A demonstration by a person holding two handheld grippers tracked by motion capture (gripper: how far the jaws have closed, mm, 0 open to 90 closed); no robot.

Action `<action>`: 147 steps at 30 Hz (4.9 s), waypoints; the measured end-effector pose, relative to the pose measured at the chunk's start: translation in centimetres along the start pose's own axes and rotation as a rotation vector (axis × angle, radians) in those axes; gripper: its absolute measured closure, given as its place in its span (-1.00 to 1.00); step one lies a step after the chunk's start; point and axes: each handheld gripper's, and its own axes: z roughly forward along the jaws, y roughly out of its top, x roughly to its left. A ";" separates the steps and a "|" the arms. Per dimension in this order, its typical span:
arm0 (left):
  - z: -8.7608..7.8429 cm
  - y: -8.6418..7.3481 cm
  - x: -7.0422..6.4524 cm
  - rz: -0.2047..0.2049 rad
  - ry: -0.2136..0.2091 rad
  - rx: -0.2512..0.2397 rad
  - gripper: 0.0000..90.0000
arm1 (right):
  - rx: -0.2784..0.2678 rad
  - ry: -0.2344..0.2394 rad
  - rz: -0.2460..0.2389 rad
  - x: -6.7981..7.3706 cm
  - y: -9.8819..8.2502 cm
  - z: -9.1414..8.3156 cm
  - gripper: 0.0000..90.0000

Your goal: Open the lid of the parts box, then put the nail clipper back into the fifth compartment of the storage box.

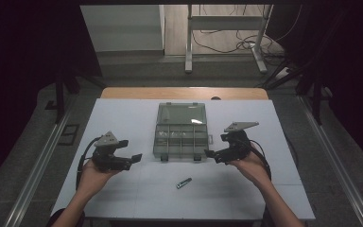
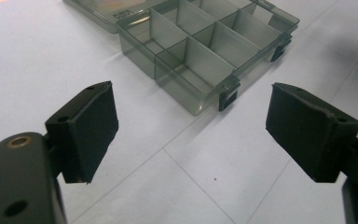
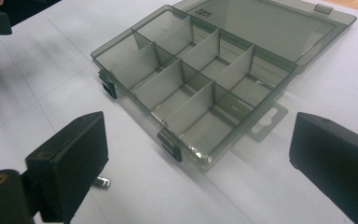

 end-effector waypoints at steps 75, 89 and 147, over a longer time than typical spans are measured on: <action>-7.9 -6.9 -1.3 -0.058 0.196 -0.041 -1.00 | -0.041 -0.123 0.016 3.0 -9.0 -7.4 -1.00; -7.8 -6.8 -1.2 -0.060 0.188 -0.036 -0.99 | -0.049 -0.131 0.038 2.9 -9.1 -7.5 -1.00; -7.8 -6.8 -1.1 -0.067 0.186 -0.028 -0.97 | 0.099 0.019 -0.068 3.8 -3.8 -0.7 -1.00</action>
